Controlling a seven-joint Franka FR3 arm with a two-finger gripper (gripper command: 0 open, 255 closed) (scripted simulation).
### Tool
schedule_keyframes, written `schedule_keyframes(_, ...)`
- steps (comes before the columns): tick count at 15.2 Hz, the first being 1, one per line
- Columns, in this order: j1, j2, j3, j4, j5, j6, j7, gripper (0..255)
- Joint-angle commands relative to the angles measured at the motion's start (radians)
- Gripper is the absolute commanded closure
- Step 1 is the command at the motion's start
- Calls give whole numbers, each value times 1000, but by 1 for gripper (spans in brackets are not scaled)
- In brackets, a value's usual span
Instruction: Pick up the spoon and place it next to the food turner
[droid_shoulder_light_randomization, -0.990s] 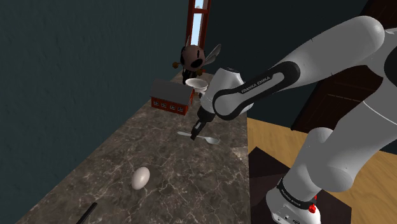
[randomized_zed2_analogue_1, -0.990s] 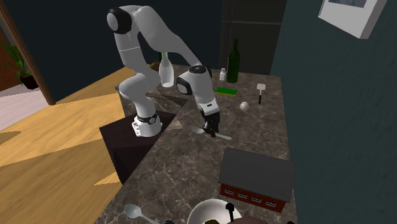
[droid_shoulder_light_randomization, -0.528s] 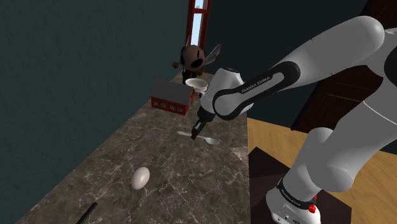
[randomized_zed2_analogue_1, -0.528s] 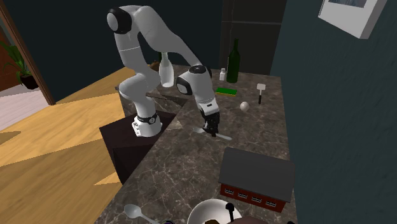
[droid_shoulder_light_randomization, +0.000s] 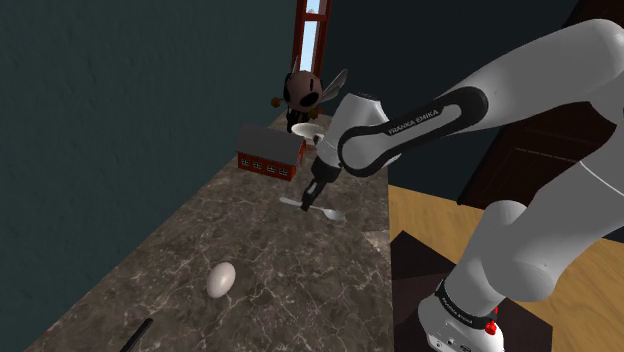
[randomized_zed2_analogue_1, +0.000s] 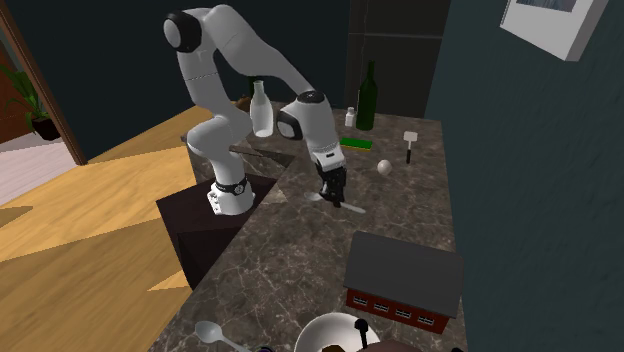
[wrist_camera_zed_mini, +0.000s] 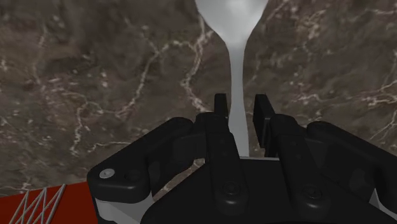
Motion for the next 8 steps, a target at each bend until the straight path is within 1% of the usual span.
schedule_keyframes(1,-4,-24,0,9,-9,-34,8,255)
schedule_keyframes(8,-14,-85,1,57,-32,-142,33,255)
